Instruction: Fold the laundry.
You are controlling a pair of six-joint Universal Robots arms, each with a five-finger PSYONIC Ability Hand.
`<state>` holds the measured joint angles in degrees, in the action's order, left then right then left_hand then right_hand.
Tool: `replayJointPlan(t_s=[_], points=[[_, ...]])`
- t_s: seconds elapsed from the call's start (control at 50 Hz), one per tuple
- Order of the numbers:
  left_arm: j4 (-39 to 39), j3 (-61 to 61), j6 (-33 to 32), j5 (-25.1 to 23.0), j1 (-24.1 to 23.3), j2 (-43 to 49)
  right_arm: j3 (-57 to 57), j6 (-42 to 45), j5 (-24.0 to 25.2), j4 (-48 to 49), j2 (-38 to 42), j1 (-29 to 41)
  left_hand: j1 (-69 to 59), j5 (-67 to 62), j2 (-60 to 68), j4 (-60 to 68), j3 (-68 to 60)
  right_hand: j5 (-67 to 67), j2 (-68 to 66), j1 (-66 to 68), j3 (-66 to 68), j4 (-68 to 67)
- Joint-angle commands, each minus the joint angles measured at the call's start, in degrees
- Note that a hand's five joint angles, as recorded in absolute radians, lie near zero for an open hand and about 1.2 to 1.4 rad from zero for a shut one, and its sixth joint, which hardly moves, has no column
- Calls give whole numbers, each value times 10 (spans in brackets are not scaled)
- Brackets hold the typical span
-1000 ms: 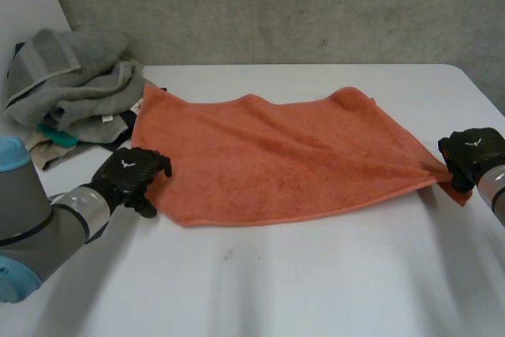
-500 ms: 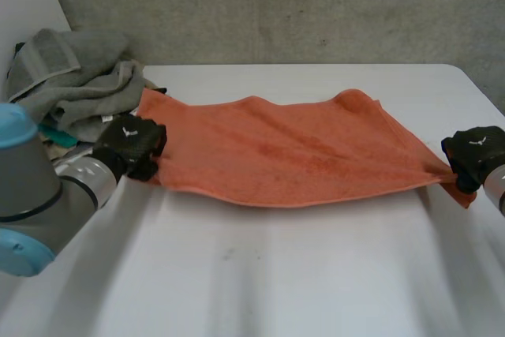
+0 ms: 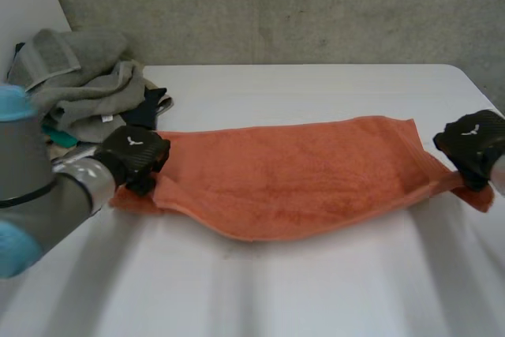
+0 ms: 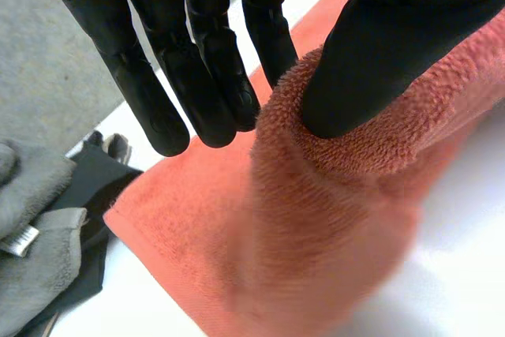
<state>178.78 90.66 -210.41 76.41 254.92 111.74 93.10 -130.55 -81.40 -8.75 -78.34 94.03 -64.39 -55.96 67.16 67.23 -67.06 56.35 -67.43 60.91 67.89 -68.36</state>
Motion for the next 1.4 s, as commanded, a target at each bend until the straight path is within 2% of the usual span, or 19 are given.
replayJointPlan(t_s=[0.02, 0.06, 0.08, 0.2, 0.28, 0.38, 0.5, 0.58, 0.74, 0.92, 1.02, 1.04, 1.14, 1.3, 1.32, 1.4], points=[[27, -109, -33, 14, -16, 129, -23, -41, -41, 64, 72, 49, 55, 71, -83, -84, 82, 137, -126, 191, 121, -116], [28, -110, -29, 29, -25, 127, -25, -42, -57, 67, 82, 58, 201, 217, -229, -229, 228, 137, -126, 191, 121, -116], [28, -107, -29, 34, -28, 125, -25, -42, -60, 68, 85, 59, 215, 231, -243, -244, 242, 137, -126, 191, 121, -116], [32, -45, -5, 51, -36, 37, -16, -44, -64, 86, 90, 59, 242, 258, -270, -271, 269, 137, -126, 191, 121, -116], [47, 31, 35, 54, -39, -36, -13, -45, -63, 94, 90, 59, 242, 258, -270, -271, 269, 137, -126, 191, 121, -116], [58, 89, 53, 58, -51, -74, -10, -45, -62, 95, 89, 59, 241, 256, -268, -269, 267, 137, -126, 191, 121, -116], [75, 121, 61, 72, -64, -63, -6, -45, -61, 95, 90, 59, 242, 258, -270, -271, 269, 137, -126, 191, 121, -116], [140, 117, 69, 78, -67, -17, -1, -45, -61, 96, 90, 62, 244, 260, -272, -272, 271, 137, -126, 191, 121, -116], [219, 99, 69, 78, -85, 17, 12, -45, -61, 100, 90, 63, 298, 313, -325, -326, 324, 137, -126, 191, 121, -116], [230, 62, 62, 86, -109, 75, 23, -45, -61, 105, 90, 64, 323, 339, -351, -352, 350, 137, -126, 191, 121, -116], [228, 26, 60, 120, -112, 119, 24, -45, -61, 105, 91, 65, 290, 305, -317, -318, 316, 137, -126, 191, 121, -116], [228, 16, 58, 140, -111, 125, 24, -45, -61, 105, 91, 65, 266, 282, -294, -295, 293, 137, -126, 191, 121, -116], [232, 11, 48, 171, -103, 125, 23, -44, -61, 105, 91, 63, 145, 161, -173, -173, 172, 137, -126, 191, 121, -116], [226, 41, 12, 173, -78, 85, 19, -40, -61, 99, 88, 61, -58, -43, 31, 30, -32, 137, -126, 191, 121, -116], [226, 56, 1, 170, -74, 64, 18, -39, -61, 98, 88, 62, -155, -139, 127, 127, -128, 137, -126, 191, 121, -116], [224, 85, -32, 170, -69, 15, 14, -35, -61, 87, 82, 61, -156, -140, 128, 128, -129, 137, -126, 191, 121, -116]])
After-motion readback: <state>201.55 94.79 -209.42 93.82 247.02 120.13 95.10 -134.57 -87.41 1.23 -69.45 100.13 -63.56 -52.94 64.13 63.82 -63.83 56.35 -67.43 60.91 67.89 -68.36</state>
